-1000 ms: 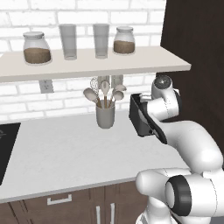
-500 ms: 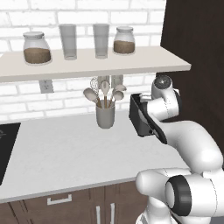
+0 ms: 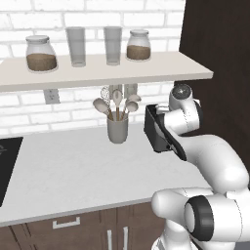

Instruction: Start the toaster. Once the lever pops up, take the bread to the plate on the dining counter.

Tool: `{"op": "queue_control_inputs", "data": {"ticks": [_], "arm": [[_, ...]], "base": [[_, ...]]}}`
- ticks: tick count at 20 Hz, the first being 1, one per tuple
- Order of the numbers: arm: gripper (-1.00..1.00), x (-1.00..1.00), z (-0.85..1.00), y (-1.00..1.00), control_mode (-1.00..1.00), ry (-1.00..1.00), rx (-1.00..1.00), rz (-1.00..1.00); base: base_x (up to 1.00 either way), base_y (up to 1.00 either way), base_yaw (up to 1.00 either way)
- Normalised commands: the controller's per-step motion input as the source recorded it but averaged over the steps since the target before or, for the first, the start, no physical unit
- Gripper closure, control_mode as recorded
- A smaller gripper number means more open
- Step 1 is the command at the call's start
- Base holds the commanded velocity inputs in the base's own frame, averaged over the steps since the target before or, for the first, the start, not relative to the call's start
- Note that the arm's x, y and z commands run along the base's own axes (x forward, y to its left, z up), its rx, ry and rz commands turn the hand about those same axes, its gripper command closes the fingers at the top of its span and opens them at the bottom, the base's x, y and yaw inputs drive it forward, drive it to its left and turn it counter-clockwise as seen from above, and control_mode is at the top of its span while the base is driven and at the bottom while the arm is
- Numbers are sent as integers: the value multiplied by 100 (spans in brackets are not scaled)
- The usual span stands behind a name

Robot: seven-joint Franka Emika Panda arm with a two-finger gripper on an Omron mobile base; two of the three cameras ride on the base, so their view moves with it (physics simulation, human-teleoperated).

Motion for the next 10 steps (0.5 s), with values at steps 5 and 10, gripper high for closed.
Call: {"op": "queue_control_inputs", "data": {"ticks": [5,10], "arm": [[-100,0,0,0,-100,0,0,0],[-100,0,0,0,-100,0,0,0]], "base": [[0,0,0],[0,0,0]]}}
